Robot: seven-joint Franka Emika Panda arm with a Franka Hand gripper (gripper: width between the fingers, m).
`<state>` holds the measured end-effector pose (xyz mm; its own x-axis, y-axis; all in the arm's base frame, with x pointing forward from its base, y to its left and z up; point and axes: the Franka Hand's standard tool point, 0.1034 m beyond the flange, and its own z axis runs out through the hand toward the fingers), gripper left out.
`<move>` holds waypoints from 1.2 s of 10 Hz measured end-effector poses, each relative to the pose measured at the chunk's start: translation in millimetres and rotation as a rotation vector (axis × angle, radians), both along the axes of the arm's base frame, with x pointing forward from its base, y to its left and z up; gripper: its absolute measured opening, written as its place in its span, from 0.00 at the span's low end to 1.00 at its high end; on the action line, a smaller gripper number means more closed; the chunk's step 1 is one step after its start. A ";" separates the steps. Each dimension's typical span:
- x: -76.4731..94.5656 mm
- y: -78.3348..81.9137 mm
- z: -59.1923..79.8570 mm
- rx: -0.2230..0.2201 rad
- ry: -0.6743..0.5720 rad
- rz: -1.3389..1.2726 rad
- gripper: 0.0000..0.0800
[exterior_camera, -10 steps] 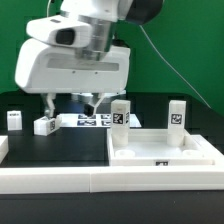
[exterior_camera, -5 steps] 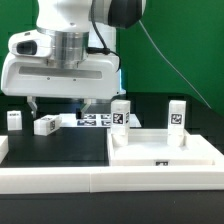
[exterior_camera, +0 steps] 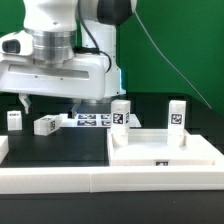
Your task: Assemble square table
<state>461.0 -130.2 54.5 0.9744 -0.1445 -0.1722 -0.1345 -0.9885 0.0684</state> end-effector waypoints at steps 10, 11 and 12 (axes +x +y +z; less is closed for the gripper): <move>-47.2 -26.4 -13.7 0.059 0.060 -0.195 0.81; -52.1 -28.4 -14.2 0.080 0.072 -0.226 0.81; -52.1 -27.8 -14.3 0.082 0.077 -0.225 0.81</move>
Offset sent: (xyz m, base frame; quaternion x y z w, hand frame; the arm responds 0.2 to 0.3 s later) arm 0.0000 0.0000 0.0000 0.0000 0.0000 0.0000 1.0000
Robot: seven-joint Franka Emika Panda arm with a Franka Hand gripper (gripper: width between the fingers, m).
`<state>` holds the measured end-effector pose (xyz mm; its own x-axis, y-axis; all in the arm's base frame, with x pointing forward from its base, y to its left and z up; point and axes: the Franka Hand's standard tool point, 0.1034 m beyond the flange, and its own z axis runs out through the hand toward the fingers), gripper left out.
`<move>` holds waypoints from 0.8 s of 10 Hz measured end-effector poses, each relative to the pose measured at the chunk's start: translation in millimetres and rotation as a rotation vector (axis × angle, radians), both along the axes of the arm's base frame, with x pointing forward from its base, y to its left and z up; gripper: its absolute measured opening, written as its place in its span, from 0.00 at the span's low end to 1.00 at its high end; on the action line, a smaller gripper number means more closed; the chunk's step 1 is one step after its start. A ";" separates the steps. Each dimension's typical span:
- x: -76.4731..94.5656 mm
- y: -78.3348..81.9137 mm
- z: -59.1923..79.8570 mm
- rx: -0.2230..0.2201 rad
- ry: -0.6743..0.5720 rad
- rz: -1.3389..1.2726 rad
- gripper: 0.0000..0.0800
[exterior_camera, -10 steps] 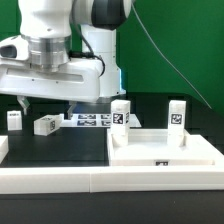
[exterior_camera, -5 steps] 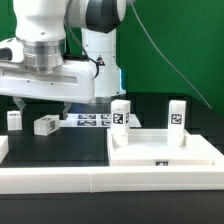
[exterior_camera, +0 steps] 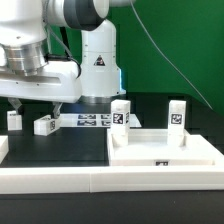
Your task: Assemble square table
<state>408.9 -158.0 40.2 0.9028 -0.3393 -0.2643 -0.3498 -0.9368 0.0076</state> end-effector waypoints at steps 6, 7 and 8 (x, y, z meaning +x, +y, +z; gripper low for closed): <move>-5.9 1.3 -7.0 0.127 0.252 -0.023 0.81; -12.6 4.3 -7.5 0.165 0.336 -0.030 0.81; -14.2 4.7 -9.0 0.197 0.419 -0.033 0.81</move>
Offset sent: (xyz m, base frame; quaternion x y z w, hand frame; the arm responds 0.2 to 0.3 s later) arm 0.0024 -0.0026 -0.0044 0.0447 -0.2022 -0.0022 0.9783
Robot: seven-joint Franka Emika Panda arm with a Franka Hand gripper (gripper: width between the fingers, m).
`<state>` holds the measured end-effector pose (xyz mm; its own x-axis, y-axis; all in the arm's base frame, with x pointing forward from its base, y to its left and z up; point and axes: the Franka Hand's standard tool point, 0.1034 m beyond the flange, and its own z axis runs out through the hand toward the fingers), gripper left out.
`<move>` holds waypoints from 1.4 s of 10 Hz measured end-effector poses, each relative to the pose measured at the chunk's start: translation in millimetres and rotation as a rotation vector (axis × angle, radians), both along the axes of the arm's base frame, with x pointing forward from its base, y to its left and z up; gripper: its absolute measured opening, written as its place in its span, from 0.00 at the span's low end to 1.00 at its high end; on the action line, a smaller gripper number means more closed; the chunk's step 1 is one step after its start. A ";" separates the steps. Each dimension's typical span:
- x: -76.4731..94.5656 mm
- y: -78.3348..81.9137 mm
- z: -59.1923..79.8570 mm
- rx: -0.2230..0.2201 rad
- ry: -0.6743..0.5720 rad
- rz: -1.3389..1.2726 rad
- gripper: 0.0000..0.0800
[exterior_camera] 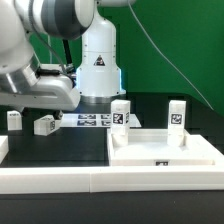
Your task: Assemble square table
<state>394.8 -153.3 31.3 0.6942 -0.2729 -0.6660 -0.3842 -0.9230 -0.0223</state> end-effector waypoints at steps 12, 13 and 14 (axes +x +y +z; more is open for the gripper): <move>-15.9 6.5 -27.5 0.070 0.253 0.007 0.81; -15.2 7.5 -28.0 0.070 0.251 0.009 0.65; -14.2 8.9 -28.4 0.070 0.250 0.011 0.48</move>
Offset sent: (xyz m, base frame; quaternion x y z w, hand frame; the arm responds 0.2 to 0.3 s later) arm -0.0009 0.0060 -0.0009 -0.0082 -0.1148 -0.0066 0.9933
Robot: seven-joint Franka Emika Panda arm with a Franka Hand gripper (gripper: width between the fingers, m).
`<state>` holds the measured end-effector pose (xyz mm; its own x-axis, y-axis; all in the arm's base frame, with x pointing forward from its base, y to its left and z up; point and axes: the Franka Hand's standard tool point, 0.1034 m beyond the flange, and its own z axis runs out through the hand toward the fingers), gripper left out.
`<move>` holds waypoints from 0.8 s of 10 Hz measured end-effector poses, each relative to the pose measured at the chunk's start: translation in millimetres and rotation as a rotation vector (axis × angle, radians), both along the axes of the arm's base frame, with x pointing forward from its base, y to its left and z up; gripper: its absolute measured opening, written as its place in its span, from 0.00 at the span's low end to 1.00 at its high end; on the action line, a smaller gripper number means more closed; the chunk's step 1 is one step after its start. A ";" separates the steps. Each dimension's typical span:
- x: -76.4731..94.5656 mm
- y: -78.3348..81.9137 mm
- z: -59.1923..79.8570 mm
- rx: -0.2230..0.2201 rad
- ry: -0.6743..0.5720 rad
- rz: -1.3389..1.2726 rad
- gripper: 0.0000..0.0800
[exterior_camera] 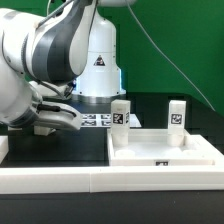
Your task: Assemble square table
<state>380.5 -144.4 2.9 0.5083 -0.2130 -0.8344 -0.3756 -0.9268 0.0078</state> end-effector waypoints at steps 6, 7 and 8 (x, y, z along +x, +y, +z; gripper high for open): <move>20.6 21.4 10.2 -0.030 -0.003 0.019 0.36; 29.2 26.7 18.7 -0.033 0.002 0.022 0.36; 41.3 33.0 32.0 -0.030 0.008 0.037 0.36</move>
Offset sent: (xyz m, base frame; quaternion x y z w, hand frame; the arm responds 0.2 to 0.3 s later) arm 0.0130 0.0148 0.0086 -0.0171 0.0005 0.0181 0.9997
